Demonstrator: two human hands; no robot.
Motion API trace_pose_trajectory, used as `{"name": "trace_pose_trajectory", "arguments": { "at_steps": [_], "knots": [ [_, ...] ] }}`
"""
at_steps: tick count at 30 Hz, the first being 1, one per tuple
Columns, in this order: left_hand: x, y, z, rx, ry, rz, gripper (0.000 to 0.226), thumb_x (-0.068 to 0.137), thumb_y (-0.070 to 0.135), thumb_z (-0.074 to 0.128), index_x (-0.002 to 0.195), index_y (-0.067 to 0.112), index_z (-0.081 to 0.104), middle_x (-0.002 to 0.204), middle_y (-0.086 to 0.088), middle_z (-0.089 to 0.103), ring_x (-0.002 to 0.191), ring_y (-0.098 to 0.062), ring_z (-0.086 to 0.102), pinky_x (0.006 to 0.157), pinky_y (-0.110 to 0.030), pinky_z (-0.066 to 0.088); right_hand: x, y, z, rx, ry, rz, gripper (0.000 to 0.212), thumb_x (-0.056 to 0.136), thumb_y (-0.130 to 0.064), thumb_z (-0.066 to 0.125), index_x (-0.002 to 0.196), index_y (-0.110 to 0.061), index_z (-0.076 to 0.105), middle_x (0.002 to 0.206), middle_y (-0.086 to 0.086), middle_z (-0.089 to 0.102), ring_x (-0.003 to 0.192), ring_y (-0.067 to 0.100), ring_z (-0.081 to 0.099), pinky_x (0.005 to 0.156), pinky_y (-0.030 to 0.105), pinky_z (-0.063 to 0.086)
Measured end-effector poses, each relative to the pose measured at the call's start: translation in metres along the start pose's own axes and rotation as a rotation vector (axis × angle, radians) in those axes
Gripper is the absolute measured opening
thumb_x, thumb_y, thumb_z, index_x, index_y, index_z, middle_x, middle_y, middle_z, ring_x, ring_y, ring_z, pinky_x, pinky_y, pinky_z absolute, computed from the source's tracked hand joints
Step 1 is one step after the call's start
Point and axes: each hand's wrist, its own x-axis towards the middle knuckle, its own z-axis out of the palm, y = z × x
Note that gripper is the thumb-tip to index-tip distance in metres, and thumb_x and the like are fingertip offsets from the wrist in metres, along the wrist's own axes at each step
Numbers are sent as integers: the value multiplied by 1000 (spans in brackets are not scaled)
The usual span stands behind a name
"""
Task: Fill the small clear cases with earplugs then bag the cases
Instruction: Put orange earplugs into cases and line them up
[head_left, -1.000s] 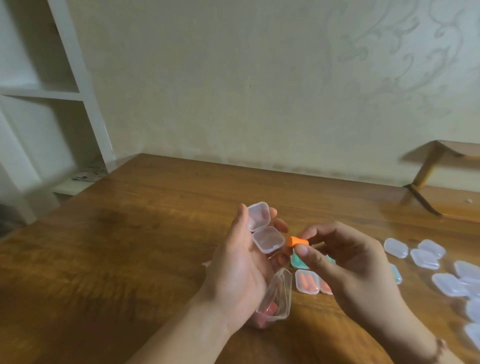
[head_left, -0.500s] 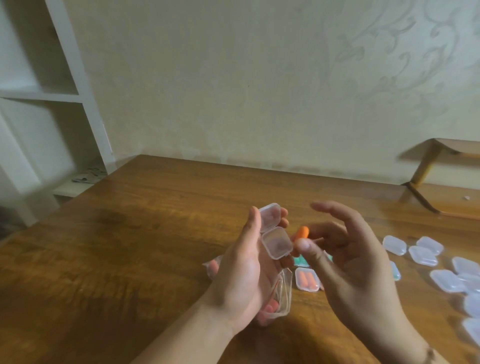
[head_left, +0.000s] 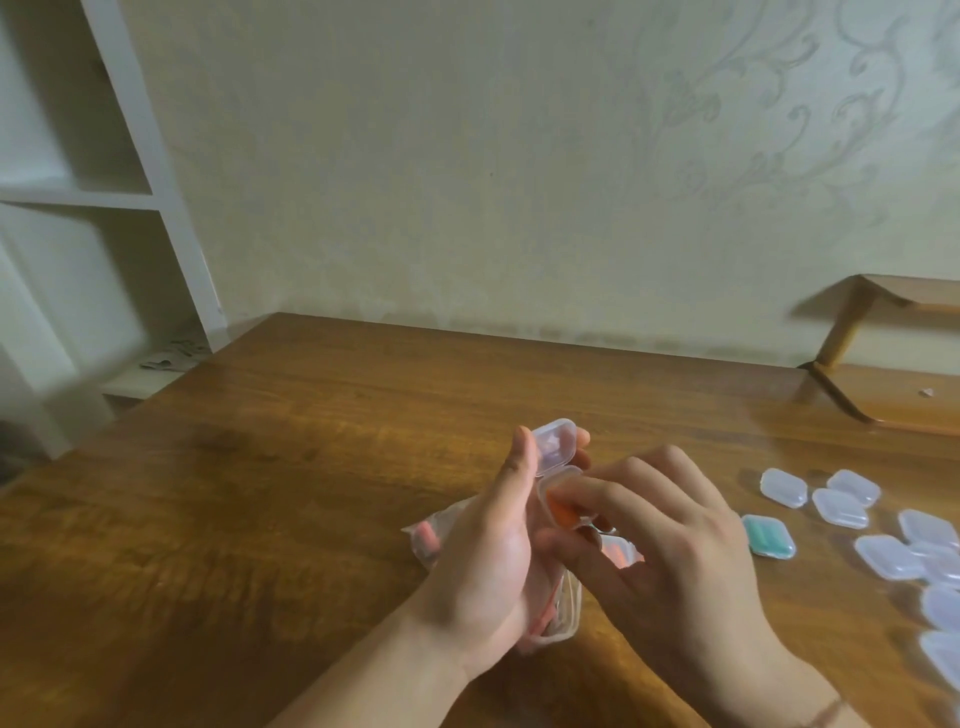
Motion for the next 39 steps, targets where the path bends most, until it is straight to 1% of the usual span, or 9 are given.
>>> {"name": "trace_pose_trajectory", "arguments": {
  "at_steps": [6,11,14,18,23,24,28,33,39],
  "knots": [
    [2,5,0,-86,22,-6,52,95,56,40,110,13,66,93,-9,66,82,-20,65,72,-30,53,-1,0,-1,116,76,10,24,86,-39,66,96,-18,73,95,-11,66,82,15,55,66,29,45],
    [10,24,-14,-109,184,85,40,78,45,67,102,13,67,91,-8,63,74,-20,59,73,-33,46,0,2,-8,207,103,96,17,81,-27,62,71,-16,67,96,-4,60,91,18,54,77,25,39],
    [20,40,-29,-101,355,189,40,73,40,65,103,13,63,87,-5,60,71,-17,54,73,-31,42,2,8,-8,180,-125,90,19,76,-30,59,62,-24,71,116,-12,61,114,16,49,88,30,41],
    [34,42,-48,-126,505,218,24,95,33,55,107,13,62,94,-7,58,75,-18,54,75,-31,44,-7,12,4,-13,-455,-33,17,77,-44,56,71,-39,72,146,-19,44,143,19,27,99,44,43],
    [46,36,-58,22,565,177,19,98,31,56,108,16,63,106,-9,63,79,-23,64,77,-34,52,-9,8,22,-234,-672,-26,44,85,-55,30,73,-30,63,162,-14,-3,150,22,-7,113,48,21],
    [48,35,-59,45,560,161,20,98,31,56,111,16,62,110,-9,65,81,-24,66,79,-36,53,-8,7,25,-274,-668,-52,43,84,-53,31,68,-28,62,163,-11,2,150,26,0,111,50,24],
    [49,33,-60,145,503,113,27,99,33,54,122,20,57,123,-5,65,95,-27,73,91,-44,55,-2,4,34,-349,-605,-109,35,70,-42,41,45,-24,59,141,6,53,125,38,52,81,53,54],
    [46,31,-59,198,411,28,27,97,39,53,120,24,56,133,2,58,107,-24,69,95,-48,54,-5,9,40,-359,-497,-139,38,67,-34,38,63,-21,74,108,-1,68,100,30,58,66,42,53],
    [47,27,-59,249,396,-11,38,97,39,55,130,20,54,132,2,56,107,-24,69,89,-45,55,-6,12,46,-389,-398,-132,23,68,-22,40,54,-20,59,74,-4,60,73,23,49,61,39,41]
  ]
}}
